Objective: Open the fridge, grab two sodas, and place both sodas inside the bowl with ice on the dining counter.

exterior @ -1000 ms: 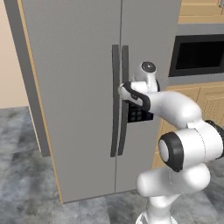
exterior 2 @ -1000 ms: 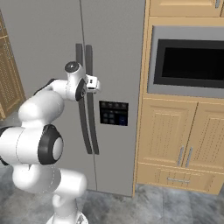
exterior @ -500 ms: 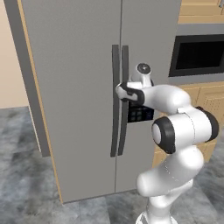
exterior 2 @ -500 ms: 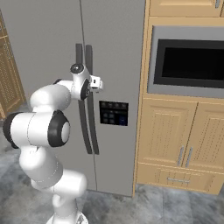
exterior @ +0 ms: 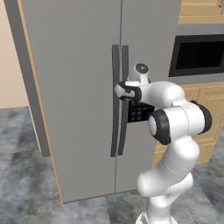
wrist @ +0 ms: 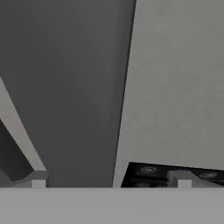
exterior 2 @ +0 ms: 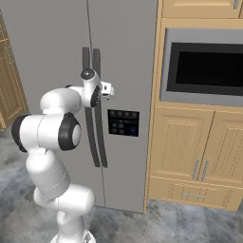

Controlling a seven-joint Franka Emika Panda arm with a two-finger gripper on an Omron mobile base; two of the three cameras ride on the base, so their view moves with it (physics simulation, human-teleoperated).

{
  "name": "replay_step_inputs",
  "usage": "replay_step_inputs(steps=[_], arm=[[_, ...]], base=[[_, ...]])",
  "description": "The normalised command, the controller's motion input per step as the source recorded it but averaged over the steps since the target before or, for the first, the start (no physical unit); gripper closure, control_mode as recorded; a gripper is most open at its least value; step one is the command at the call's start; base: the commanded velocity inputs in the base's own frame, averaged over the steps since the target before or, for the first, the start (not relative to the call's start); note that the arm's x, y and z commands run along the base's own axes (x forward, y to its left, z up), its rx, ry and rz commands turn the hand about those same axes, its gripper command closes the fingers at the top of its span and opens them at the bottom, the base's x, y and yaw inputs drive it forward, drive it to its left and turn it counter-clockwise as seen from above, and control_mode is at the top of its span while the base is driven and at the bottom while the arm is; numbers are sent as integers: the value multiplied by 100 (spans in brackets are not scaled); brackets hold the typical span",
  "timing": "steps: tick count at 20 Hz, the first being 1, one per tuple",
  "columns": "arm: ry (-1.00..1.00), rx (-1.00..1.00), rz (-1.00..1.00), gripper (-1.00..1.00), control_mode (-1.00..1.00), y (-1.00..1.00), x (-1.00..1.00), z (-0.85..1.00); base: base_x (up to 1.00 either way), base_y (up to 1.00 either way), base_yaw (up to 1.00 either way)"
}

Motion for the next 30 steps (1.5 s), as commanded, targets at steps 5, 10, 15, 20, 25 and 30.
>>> replay_step_inputs(steps=[5, 10, 15, 20, 25, 30], arm=[[0, 0, 0, -100, -100, 0, 49, -19], [-9, -6, 0, -100, -100, 37, 5, -38], [-10, -3, 0, -100, -100, 35, 7, -27], [-7, 0, 0, -100, -100, 4, 31, -11], [-3, 0, 0, 100, -100, 20, 40, -26], [-2, 0, 0, 100, -100, 25, 45, -23]], base=[[0, 0, 0], [0, 0, 0], [0, 0, 0], [0, 0, 0], [0, 0, 0], [0, 0, 0]])
